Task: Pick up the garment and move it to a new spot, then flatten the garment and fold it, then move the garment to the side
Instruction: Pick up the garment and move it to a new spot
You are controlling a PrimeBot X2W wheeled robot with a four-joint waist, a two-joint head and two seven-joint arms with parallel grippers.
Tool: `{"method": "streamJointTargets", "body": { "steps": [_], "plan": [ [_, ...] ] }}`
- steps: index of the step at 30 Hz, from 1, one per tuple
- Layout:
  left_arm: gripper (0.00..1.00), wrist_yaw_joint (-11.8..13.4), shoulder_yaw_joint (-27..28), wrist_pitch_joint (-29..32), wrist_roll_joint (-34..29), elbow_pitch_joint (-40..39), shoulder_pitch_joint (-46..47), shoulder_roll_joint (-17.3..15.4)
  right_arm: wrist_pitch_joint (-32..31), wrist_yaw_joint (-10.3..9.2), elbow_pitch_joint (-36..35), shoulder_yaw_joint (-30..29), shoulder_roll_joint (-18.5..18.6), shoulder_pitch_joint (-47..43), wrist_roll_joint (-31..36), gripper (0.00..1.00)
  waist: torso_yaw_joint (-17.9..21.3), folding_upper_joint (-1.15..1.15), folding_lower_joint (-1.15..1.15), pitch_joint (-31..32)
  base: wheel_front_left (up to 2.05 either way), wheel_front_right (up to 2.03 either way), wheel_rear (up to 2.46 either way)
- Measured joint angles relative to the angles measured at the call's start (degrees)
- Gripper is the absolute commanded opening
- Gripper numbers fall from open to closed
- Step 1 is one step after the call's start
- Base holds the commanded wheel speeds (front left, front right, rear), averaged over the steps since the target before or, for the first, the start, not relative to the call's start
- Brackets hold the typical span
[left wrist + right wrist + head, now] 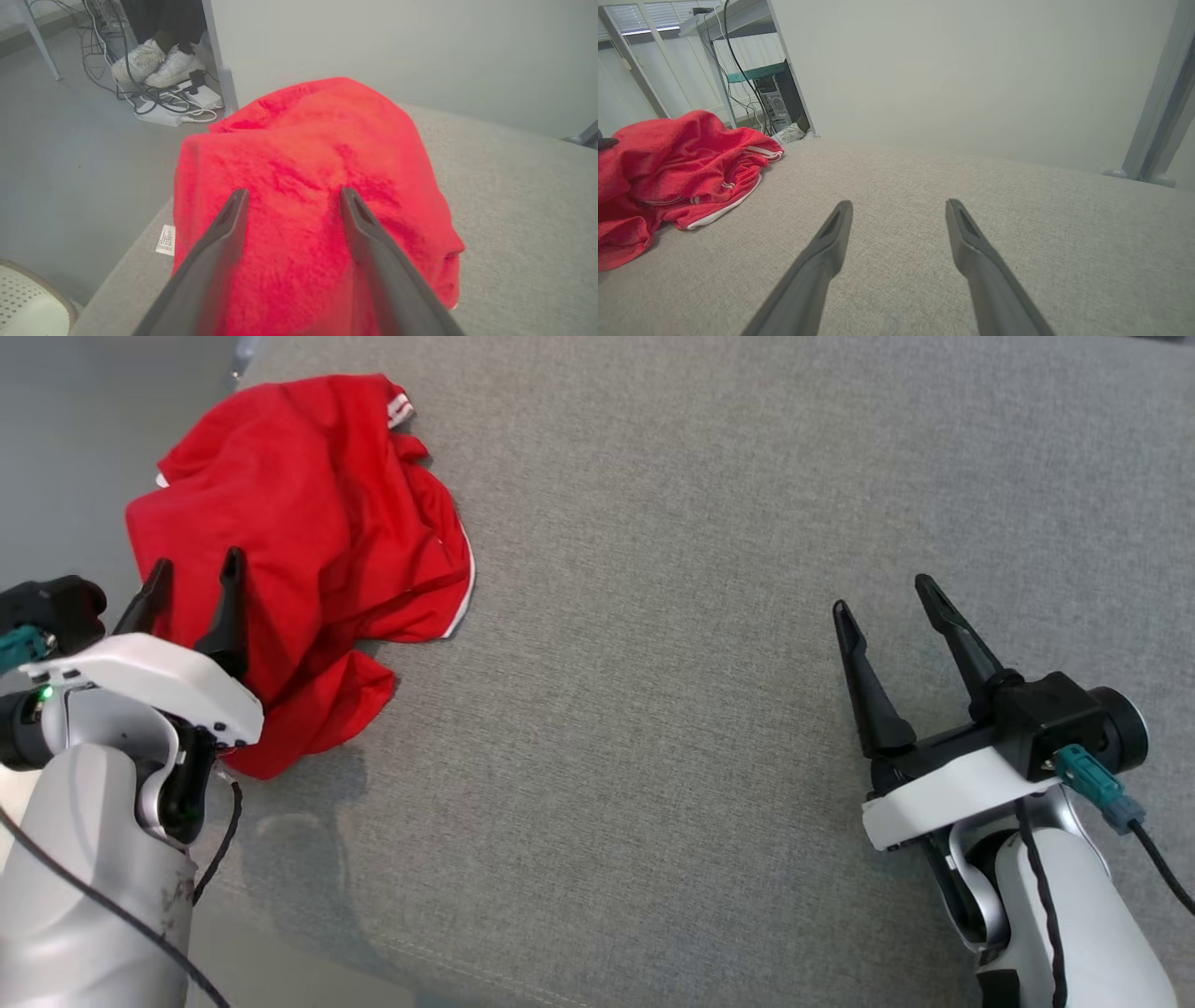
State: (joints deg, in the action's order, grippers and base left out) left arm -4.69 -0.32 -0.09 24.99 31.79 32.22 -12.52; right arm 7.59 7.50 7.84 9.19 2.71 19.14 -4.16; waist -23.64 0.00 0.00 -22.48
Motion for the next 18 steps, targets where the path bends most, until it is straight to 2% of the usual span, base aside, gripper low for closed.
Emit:
{"method": "streamJointTargets", "body": {
  "steps": [12, 13, 14, 18],
  "plan": [
    [1.0, -1.9, -2.5, 8.48, 2.42, 13.01, 9.59, -2.63, -0.54, 0.0, -1.2, 1.1, 0.0, 0.33, 1.05, 1.0, 2.45, 0.0, 0.0, -3.66, 0.0, 0.0, 0.0],
    [0.23, -2.09, -2.56, 8.96, 2.99, 13.83, 10.09, -2.67, -0.54, 0.0, -1.21, 1.23, -0.02, 0.34, 1.09, 1.0, 2.63, 0.0, 0.0, -3.78, 0.0, 0.0, 0.0],
    [0.0, -2.15, -2.65, 8.91, 3.35, 14.54, 10.46, -2.75, -0.54, 0.0, -1.22, 1.37, -0.02, 0.36, 1.09, 1.0, 2.79, 0.0, 0.0, -3.87, 0.0, 0.0, 0.0],
    [0.0, -2.32, -3.25, 6.65, 3.36, 16.08, 11.54, -3.35, -0.51, 0.0, -1.02, 1.48, -0.01, 0.43, 0.91, 1.0, 3.21, 0.0, 0.0, -3.66, 0.0, 0.0, 0.0]
  ]
}}
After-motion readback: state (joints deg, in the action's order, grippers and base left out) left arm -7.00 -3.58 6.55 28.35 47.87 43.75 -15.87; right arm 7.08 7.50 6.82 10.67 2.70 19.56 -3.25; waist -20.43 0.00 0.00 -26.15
